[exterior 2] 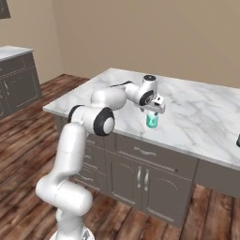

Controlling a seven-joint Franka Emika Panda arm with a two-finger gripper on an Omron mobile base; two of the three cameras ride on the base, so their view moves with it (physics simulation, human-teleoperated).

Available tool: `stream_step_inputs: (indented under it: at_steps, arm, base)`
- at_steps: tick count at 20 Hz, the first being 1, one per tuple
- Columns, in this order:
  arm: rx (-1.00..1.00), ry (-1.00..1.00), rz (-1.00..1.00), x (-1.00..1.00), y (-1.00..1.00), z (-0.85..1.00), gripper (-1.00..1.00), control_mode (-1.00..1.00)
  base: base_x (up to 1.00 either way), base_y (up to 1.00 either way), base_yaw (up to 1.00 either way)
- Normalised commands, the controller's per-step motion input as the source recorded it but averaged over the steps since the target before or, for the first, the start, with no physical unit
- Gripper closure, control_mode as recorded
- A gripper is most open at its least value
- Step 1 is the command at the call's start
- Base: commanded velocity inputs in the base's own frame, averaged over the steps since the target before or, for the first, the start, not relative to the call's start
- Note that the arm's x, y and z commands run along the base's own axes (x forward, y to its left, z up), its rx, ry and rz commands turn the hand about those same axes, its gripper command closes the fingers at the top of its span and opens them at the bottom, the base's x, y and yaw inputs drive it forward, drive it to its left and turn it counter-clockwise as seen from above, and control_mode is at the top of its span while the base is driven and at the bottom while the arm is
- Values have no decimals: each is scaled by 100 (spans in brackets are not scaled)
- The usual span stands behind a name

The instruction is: Clear the mugs and bowl far away from the sink.

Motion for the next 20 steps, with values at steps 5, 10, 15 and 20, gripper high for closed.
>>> stream_step_inputs:
  at_steps: [5, 10, 15, 20]
  arm:
    - [0, 3, -8, -87, 0, 89, -100, -100]
    - [-9, 2, -9, -100, -3, 2, -100, -100]
    - [-9, -10, -5, -100, 0, 2, -100, -100]
    - [1, -54, -24, -100, 0, 89, -100, -100]
  base:
    - [0, 0, 0]
    - [0, 0, 0]
    - [0, 0, 0]
    - [0, 0, 0]
